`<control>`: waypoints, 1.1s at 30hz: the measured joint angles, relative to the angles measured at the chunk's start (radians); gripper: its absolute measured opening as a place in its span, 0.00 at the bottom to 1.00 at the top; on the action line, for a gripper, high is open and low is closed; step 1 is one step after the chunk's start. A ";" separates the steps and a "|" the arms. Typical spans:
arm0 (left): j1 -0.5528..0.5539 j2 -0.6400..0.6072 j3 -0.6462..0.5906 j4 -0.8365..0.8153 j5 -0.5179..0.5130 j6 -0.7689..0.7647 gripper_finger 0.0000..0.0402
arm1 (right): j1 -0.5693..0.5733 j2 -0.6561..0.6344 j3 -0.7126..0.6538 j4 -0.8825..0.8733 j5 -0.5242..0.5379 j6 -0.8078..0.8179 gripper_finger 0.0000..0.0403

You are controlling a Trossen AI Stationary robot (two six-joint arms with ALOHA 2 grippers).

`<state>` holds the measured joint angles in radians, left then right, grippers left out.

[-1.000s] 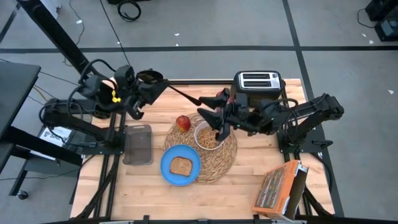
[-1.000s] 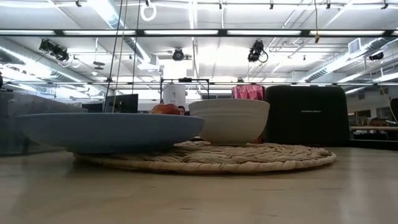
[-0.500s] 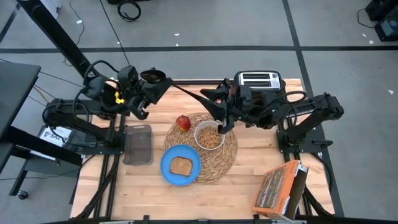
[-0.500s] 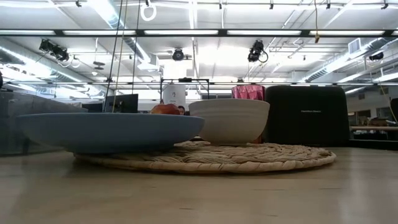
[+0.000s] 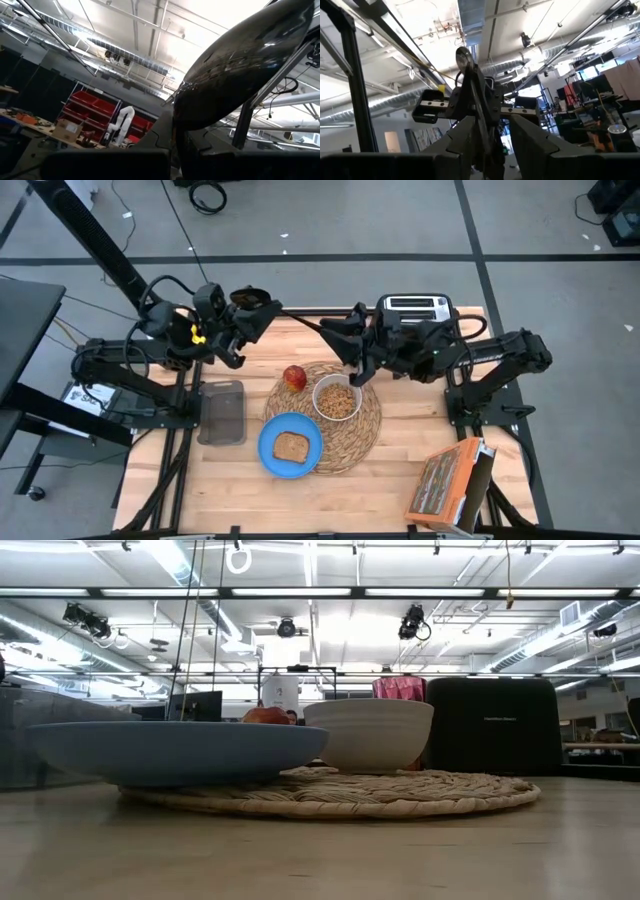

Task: Arrange a breakfast setting
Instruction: Put the black spoon on the brown table mat

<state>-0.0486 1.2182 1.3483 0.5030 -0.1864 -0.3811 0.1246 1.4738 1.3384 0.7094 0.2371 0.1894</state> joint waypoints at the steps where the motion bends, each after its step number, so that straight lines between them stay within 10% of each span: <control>1: 0.000 0.000 0.000 0.000 0.000 0.000 0.04 | -0.004 0.000 0.000 -0.003 -0.003 0.003 0.31; 15: 0.030 0.000 0.000 0.003 0.001 -0.012 0.04 | -0.032 0.000 0.000 -0.025 -0.044 0.017 0.04; 33: 0.030 -0.001 0.000 -0.045 -0.084 0.032 0.23 | -0.036 0.000 0.000 0.073 0.001 -0.003 0.02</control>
<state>-0.0182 1.2171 1.3483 0.4584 -0.2707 -0.3494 0.0883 1.4738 1.3384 0.7821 0.2381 0.1859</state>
